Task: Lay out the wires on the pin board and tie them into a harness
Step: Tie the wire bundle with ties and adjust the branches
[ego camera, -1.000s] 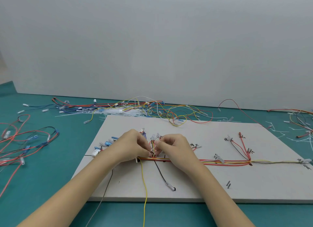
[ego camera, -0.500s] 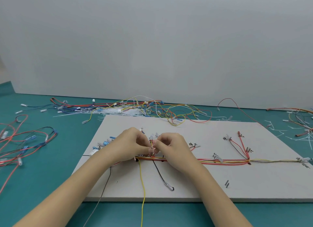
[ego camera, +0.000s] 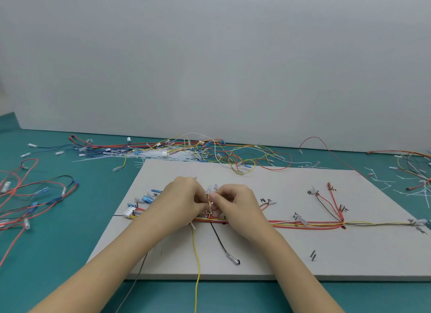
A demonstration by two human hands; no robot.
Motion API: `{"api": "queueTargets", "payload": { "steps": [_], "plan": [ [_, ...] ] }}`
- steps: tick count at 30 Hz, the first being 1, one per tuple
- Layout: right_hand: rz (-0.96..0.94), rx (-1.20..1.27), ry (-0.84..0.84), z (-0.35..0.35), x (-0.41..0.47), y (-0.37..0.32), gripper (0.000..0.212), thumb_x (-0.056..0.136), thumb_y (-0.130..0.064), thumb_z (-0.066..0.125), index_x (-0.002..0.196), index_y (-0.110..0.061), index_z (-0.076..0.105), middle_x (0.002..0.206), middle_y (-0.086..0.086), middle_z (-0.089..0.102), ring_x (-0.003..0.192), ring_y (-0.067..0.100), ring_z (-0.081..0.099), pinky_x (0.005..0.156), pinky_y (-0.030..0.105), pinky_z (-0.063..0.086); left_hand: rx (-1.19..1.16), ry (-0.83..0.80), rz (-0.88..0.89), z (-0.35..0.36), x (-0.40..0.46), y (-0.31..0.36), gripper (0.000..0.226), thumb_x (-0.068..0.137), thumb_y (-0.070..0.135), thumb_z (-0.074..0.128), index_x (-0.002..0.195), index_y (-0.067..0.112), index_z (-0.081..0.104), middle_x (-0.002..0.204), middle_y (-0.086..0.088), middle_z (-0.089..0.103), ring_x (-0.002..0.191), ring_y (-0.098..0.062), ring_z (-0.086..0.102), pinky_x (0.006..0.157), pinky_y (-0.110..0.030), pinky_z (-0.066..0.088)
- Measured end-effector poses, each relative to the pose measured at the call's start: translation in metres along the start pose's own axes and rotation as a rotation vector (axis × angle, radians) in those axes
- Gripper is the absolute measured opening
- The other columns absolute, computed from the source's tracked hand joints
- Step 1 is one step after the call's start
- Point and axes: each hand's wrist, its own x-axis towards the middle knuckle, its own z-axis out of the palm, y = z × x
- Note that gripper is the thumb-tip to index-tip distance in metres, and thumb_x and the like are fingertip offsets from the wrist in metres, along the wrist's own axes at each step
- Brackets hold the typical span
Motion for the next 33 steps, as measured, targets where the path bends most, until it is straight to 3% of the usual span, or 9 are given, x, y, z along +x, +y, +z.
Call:
{"api": "queueTargets", "payload": {
  "steps": [4, 7, 13, 18, 25, 30, 33],
  "plan": [
    [0.0, 0.025, 0.029, -0.001, 0.001, 0.001, 0.022, 0.093, -0.01, 0.06, 0.073, -0.008, 0.068, 0.061, 0.001, 0.064, 0.053, 0.007, 0.063, 0.057, 0.018, 0.051, -0.015, 0.032, -0.004, 0.003, 0.0, 0.0, 0.005, 0.08, 0.028, 0.073, 0.079, 0.029, 0.078, 0.053, 0.011, 0.057, 0.055, -0.004, 0.051, 0.049, -0.02, 0.032],
    [0.013, 0.052, 0.04, 0.0, 0.002, 0.002, 0.022, 0.093, -0.011, 0.06, 0.073, -0.008, 0.067, 0.062, 0.001, 0.065, 0.055, 0.009, 0.065, 0.06, 0.024, 0.055, -0.035, 0.044, -0.004, 0.004, -0.001, 0.002, 0.006, 0.082, 0.027, 0.073, 0.081, 0.027, 0.078, 0.051, 0.016, 0.053, 0.056, -0.003, 0.05, 0.052, -0.02, 0.032],
    [-0.031, -0.064, 0.069, -0.001, 0.002, 0.003, 0.024, 0.092, -0.017, 0.06, 0.072, -0.006, 0.065, 0.065, 0.009, 0.066, 0.058, 0.014, 0.059, 0.065, 0.036, 0.052, 0.132, 0.115, -0.028, 0.012, -0.006, 0.016, 0.032, 0.09, 0.033, 0.054, 0.063, 0.018, 0.063, 0.063, -0.003, 0.06, 0.067, -0.022, 0.056, 0.056, -0.031, 0.039],
    [-0.141, -0.164, 0.107, 0.002, 0.001, 0.004, 0.024, 0.091, -0.016, 0.061, 0.068, -0.01, 0.062, 0.057, -0.008, 0.052, 0.057, 0.004, 0.046, 0.056, 0.02, 0.036, 0.155, 0.148, -0.075, 0.014, -0.008, 0.024, 0.031, 0.088, 0.029, 0.052, 0.061, 0.014, 0.059, 0.065, -0.006, 0.054, 0.07, -0.027, 0.051, 0.06, -0.033, 0.04],
    [-0.199, -0.216, 0.136, 0.001, 0.003, 0.006, 0.023, 0.092, -0.017, 0.059, 0.071, -0.008, 0.06, 0.058, -0.01, 0.048, 0.059, 0.005, 0.043, 0.057, 0.023, 0.033, 0.141, 0.127, -0.167, 0.014, -0.007, 0.023, 0.035, 0.081, 0.027, 0.058, 0.05, 0.015, 0.049, 0.055, -0.002, 0.044, 0.067, -0.029, 0.049, 0.054, -0.031, 0.033],
    [-0.201, -0.199, 0.22, -0.011, 0.007, 0.004, 0.025, 0.091, -0.016, 0.062, 0.067, -0.011, 0.057, 0.059, -0.008, 0.05, 0.058, 0.007, 0.043, 0.058, 0.025, 0.035, 0.168, 0.132, -0.189, 0.017, -0.004, 0.025, 0.015, 0.08, 0.029, 0.061, 0.067, 0.022, 0.064, 0.075, -0.003, 0.064, 0.08, -0.027, 0.059, 0.061, -0.027, 0.038],
    [-0.147, -0.156, 0.193, -0.011, 0.007, 0.004, 0.026, 0.09, -0.018, 0.062, 0.065, -0.014, 0.057, 0.055, -0.01, 0.05, 0.056, 0.005, 0.043, 0.055, 0.018, 0.033, 0.113, 0.103, -0.228, 0.015, -0.002, 0.021, 0.015, 0.075, 0.028, 0.064, 0.062, 0.022, 0.064, 0.072, 0.0, 0.066, 0.076, -0.023, 0.059, 0.058, -0.025, 0.038]
  ]
}}
